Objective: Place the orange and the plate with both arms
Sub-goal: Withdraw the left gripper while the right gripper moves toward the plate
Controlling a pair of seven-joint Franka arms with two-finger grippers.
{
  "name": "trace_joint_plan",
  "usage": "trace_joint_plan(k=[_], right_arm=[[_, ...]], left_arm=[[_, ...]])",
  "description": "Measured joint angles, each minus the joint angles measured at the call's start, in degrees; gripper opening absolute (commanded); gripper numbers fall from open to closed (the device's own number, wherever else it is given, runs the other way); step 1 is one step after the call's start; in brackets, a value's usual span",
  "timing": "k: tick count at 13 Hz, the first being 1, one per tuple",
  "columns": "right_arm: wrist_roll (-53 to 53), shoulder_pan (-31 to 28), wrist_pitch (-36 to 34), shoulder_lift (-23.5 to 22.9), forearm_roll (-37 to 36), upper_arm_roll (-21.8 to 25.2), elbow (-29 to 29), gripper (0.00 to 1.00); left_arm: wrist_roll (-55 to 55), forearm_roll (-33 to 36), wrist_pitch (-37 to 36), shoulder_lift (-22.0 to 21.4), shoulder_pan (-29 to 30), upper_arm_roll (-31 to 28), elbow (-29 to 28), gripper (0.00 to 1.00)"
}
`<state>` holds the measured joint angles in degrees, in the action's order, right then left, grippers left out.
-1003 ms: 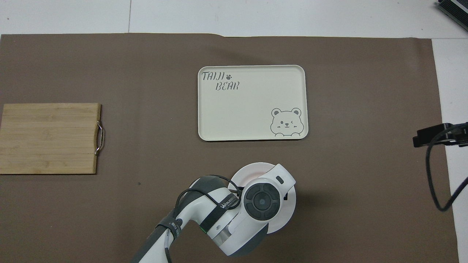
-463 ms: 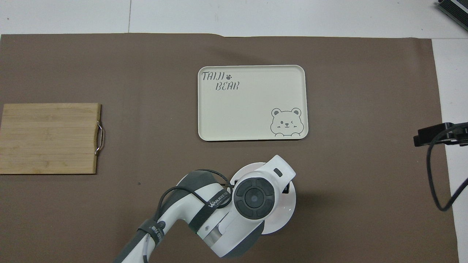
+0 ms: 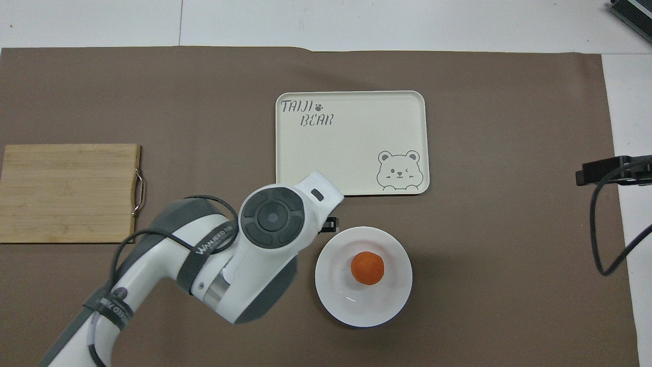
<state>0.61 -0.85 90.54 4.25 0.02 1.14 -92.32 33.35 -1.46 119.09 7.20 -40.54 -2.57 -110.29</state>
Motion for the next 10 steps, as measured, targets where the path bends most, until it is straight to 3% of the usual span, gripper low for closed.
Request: trace_joint_plan(k=[5,10], right_arm=[[0.0,-0.1,2.9,-1.2,3.1,0.0,-2.5,1.0],[0.4,-2.9,4.6,-2.2,16.5,0.1,-7.9,1.0]], left_arm=[[-17.8,0.4,-0.4,0.0,15.4,-0.1,-0.4,1.0],[-38.4,0.4,-2.9,-4.3,29.2,-0.1,-0.3,1.0]])
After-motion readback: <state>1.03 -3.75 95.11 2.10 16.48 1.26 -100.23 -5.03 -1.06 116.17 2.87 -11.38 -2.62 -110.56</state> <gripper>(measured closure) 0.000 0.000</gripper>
